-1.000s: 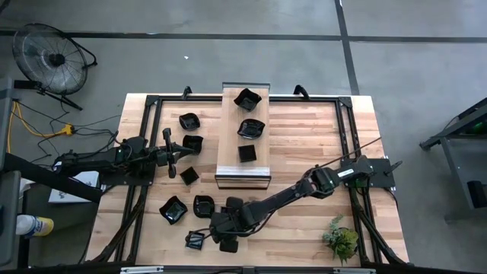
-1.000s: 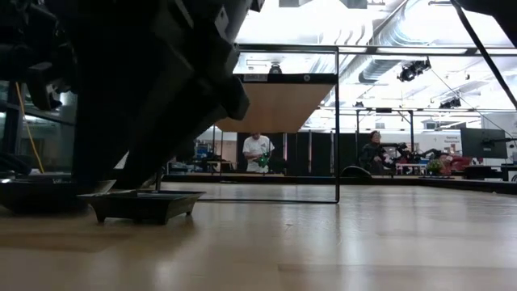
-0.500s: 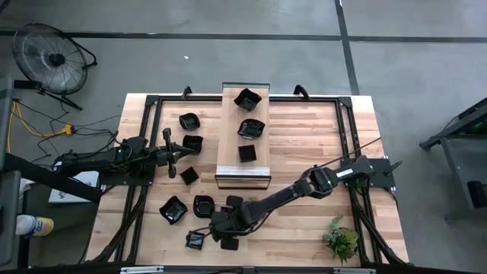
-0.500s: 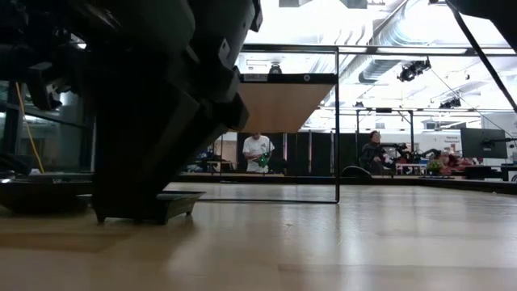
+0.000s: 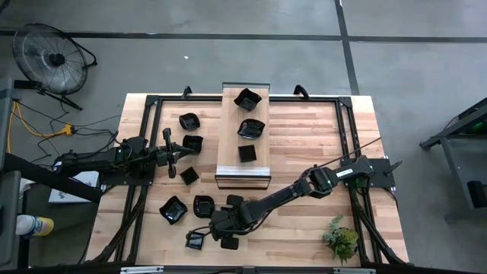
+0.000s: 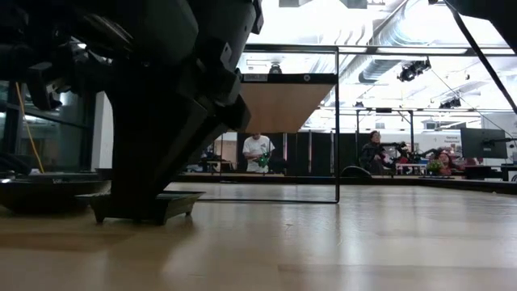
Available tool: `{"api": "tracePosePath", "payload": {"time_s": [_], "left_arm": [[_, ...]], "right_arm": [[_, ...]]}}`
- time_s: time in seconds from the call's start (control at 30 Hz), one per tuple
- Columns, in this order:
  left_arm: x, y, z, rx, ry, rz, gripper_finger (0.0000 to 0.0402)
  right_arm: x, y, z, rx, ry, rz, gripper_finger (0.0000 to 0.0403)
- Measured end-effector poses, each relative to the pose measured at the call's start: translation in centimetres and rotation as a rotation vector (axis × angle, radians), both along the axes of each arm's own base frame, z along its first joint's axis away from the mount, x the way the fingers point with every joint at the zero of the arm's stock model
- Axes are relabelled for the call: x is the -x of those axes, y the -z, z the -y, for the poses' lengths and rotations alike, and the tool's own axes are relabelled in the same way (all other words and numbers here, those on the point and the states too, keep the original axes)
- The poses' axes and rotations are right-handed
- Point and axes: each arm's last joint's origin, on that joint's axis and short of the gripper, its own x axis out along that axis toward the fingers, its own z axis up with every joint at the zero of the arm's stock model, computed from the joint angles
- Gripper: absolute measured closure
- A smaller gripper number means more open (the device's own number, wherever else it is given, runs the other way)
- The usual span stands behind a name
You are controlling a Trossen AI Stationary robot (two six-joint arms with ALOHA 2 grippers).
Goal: Pick & Place Mini shaped plates
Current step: Stack the square-shaped plate on top of the stacked square-shaped plates on the shelf
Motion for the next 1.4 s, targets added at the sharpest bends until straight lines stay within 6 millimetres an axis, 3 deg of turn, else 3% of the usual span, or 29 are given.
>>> {"api": "tracePosePath", "payload": {"time_s": [0.23, 0.83, 1.1, 1.4], "left_arm": [[0.0, 0.0, 0.0, 0.000, -0.001, 0.001, 0.0389], [0.0, 0.0, 0.0, 0.000, 0.000, 0.000, 0.0389], [0.0, 0.0, 0.0, 0.000, 0.000, 0.001, 0.0389], [0.0, 0.0, 0.0, 0.000, -0.001, 0.001, 0.0389]], "right_arm": [[-0.1, -0.2, 0.0, -0.011, 0.019, 0.009, 0.0399], [-0.1, -2.0, -0.1, -0.046, 0.075, 0.054, 0.0402], [0.6, -4.4, 0.2, -0.055, 0.072, 0.064, 0.0402], [1.8, -8.5, -0.1, -0.086, 0.032, 0.129, 0.0402]]}}
